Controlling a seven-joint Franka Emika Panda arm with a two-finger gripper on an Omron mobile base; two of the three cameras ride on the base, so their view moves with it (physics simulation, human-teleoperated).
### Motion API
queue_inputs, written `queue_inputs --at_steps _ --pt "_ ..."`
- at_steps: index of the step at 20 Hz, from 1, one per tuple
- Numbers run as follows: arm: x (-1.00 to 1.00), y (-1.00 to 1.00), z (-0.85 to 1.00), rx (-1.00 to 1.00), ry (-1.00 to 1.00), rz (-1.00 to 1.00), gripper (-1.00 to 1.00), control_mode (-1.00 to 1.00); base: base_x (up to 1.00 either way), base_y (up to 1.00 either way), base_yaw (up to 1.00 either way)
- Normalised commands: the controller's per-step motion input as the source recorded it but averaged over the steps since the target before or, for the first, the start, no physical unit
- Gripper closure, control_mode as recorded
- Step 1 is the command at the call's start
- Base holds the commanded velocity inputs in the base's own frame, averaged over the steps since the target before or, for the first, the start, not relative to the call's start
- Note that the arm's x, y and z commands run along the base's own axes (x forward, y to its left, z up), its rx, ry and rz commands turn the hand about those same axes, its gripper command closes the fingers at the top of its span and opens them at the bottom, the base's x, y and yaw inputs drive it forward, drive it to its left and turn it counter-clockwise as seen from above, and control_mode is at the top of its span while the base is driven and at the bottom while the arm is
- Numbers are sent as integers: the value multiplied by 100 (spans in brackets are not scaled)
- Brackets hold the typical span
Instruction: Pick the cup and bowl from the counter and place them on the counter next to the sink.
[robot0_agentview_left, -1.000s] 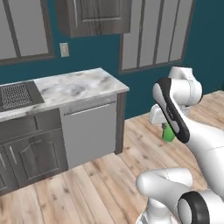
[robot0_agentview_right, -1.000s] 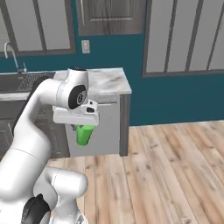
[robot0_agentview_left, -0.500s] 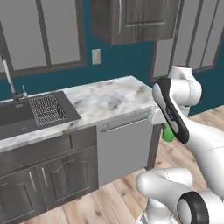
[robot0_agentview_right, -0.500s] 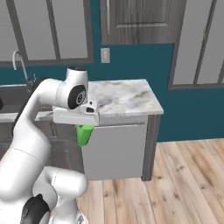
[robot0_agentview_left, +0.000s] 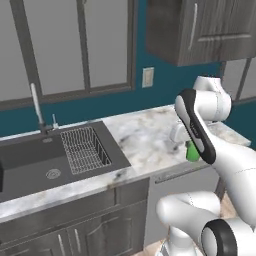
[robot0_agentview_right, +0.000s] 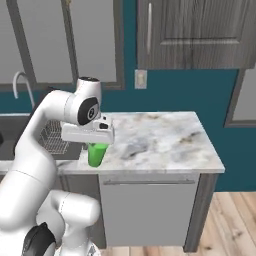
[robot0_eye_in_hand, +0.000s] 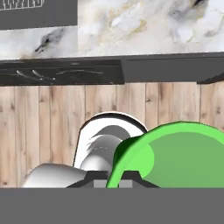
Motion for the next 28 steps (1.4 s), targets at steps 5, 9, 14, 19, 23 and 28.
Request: queue_inputs --at_steps 5,9,14,19,23,28 --pt "0 0 0 0 0 0 100 100 100 6 27" --pt "0 0 0 0 0 0 100 100 51 0 13" --pt "0 0 0 0 0 0 100 100 0 0 0" --pt "0 0 0 0 0 0 100 100 0 0 0" --pt "0 0 0 0 0 0 100 -100 0 0 0" --pt "7 1 -14 1 0 0 100 -100 0 0 0"
